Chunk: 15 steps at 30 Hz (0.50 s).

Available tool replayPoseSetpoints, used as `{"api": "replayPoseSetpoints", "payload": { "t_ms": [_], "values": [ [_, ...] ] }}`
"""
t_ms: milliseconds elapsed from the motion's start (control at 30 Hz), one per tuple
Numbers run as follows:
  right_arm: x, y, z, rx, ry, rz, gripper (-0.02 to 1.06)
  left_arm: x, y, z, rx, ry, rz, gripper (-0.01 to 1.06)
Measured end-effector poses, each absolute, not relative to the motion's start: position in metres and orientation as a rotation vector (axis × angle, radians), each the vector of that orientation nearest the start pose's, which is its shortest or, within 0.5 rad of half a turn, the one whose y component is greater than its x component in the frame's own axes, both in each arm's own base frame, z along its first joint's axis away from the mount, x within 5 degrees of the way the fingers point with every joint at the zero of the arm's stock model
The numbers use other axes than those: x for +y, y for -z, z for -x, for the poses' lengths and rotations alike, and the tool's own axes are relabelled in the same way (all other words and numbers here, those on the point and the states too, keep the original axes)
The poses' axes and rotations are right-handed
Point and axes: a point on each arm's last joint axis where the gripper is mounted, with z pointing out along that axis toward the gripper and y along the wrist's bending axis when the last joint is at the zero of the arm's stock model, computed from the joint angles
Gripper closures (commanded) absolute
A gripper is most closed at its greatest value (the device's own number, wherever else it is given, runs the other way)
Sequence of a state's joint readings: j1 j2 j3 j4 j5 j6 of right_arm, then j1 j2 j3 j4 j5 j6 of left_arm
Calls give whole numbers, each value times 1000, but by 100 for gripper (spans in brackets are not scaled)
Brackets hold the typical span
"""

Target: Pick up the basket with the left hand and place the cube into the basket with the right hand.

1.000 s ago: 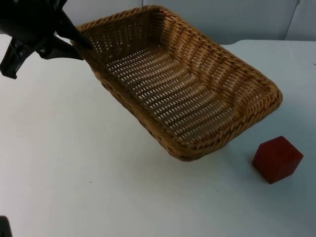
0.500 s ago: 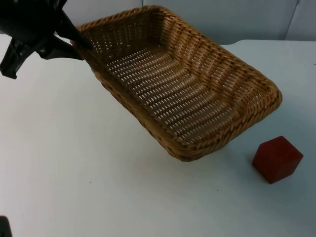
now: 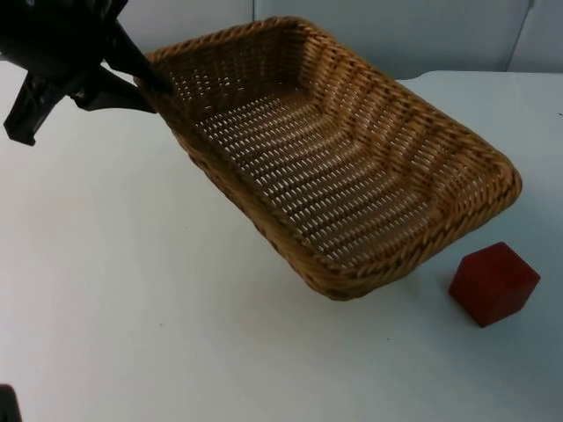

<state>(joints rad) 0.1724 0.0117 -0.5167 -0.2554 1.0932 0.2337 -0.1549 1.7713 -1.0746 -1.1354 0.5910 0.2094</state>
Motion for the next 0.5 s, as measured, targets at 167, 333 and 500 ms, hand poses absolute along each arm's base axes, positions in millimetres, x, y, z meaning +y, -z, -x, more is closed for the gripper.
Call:
{"api": "replayPoseSetpoints", "payload": {
  "t_ms": [167,333,500],
  "values": [
    [-27,-282,-5,2089,118,-188,99,-101,-206,-350,2521,1059,646,105],
    [-26,-280,-29,2237,171,-239,99,-101,-206,-350,2521,1057,638,105],
    [-23,-279,-41,2301,188,-243,99,-100,-206,-351,2512,1038,616,105]
  ]
}}
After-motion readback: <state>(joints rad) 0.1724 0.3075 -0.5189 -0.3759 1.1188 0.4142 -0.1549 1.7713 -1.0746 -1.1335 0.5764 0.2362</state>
